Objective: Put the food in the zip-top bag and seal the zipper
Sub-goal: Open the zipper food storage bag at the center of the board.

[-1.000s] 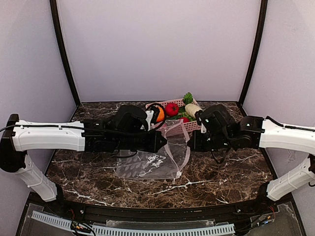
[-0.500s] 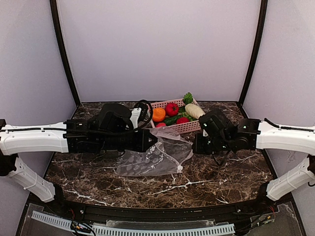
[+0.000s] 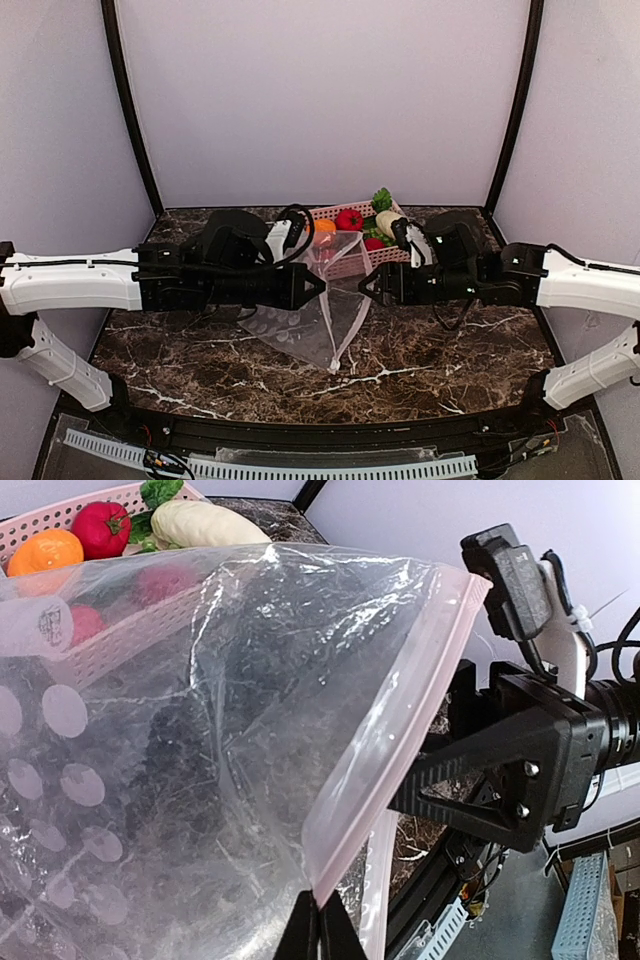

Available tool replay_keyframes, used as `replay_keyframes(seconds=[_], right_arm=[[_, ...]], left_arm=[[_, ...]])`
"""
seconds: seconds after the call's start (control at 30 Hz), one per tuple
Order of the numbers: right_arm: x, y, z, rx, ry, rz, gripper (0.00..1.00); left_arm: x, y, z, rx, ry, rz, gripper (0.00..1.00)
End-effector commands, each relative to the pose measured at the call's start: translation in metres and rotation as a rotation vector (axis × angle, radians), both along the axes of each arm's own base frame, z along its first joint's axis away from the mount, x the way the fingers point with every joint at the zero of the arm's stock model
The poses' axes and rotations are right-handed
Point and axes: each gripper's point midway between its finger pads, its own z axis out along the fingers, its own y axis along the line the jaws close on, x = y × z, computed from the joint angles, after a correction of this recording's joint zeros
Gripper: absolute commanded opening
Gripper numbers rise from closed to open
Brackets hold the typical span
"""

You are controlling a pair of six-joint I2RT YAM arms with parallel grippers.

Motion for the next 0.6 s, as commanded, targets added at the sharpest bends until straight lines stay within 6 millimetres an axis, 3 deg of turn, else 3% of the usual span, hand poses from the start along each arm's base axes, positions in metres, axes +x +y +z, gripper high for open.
replay_keyframes(seconds=[0.0,0.17,0.57], right_arm=[[-0.008,0.013,0.017,0.084,-0.038,0.072,0.78],[-0.008,0.022,0.012,0.092,-0.022,0.082,0.89],[0.011,0.034,-0.008,0.091,-0.016,-0.022,0.94]], left_arm=[[-0.002,-0.003,0.001,-0.026,0.003,-0.013,0.01],[-0.003,-0.001,0.002,-0.039,0.005,-0.011,0.01],[-0.008,0.001,0.014,-0.114,0.003,-0.018,0.01]])
